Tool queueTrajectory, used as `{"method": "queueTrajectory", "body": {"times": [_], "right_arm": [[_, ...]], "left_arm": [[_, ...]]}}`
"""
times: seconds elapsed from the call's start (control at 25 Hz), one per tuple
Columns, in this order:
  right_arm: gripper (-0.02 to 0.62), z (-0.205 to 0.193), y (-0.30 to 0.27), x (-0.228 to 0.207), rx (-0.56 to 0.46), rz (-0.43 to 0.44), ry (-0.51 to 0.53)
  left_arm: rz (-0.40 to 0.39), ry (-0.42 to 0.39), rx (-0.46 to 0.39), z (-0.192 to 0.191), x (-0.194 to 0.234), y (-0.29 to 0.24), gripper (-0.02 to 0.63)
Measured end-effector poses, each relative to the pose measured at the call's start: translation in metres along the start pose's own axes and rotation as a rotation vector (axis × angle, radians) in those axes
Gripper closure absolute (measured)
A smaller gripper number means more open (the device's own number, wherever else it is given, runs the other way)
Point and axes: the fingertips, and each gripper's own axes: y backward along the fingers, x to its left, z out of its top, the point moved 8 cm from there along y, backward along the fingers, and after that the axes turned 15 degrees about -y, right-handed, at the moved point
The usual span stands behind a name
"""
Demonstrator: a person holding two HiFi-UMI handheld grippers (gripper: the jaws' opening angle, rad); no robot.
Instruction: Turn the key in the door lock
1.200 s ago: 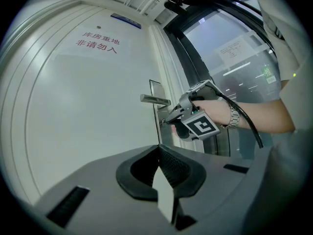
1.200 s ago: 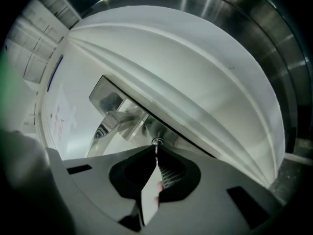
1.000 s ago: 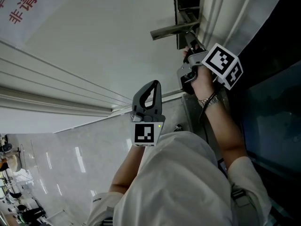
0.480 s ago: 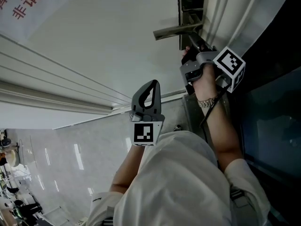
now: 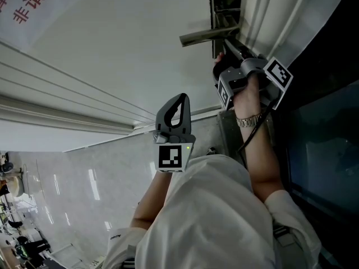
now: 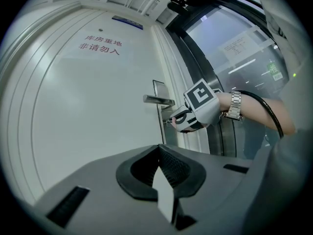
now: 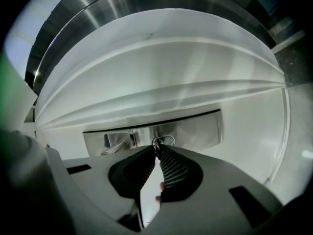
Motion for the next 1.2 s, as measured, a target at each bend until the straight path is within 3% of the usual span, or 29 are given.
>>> {"method": "queueTrajectory", "body": {"times": [0.12, 0.24, 0.44, 0.56, 0.68, 0.96, 1.2], "right_arm": [[0.574, -0.001, 0.001, 0.003, 0.022, 0.008, 0.087], [0.572, -0.002, 0.000, 0.005, 0.067, -0.003, 0.248], [0.488, -0.009, 0.001, -0.001, 0.156, -0.033, 0.454], [0.471, -0.009, 0.007, -0.002, 0.160, -0.067, 0.606], [0.471, -0.010, 0.013, 0.003, 0.138, -0.108, 0.855], [0.469, -0.020, 0.017, 0.010, 0.082, -0.231, 1.574], [0.469, -0.037, 0.016, 0.013, 0.035, -0.282, 2.005]], "left_arm": [[-0.005, 0.002, 0.005, 0.000, -0.003, 0.000, 0.597], [-0.011, -0.003, 0.005, -0.001, -0.005, -0.001, 0.598], [-0.013, 0.008, 0.003, -0.002, -0.009, -0.001, 0.597], [-0.021, -0.002, 0.000, -0.002, -0.011, -0.001, 0.597], [-0.027, 0.003, -0.004, -0.001, -0.013, -0.001, 0.598], [-0.051, 0.022, -0.013, -0.001, -0.016, -0.004, 0.597], [-0.068, 0.009, -0.033, 0.000, -0.018, -0.003, 0.597]]}}
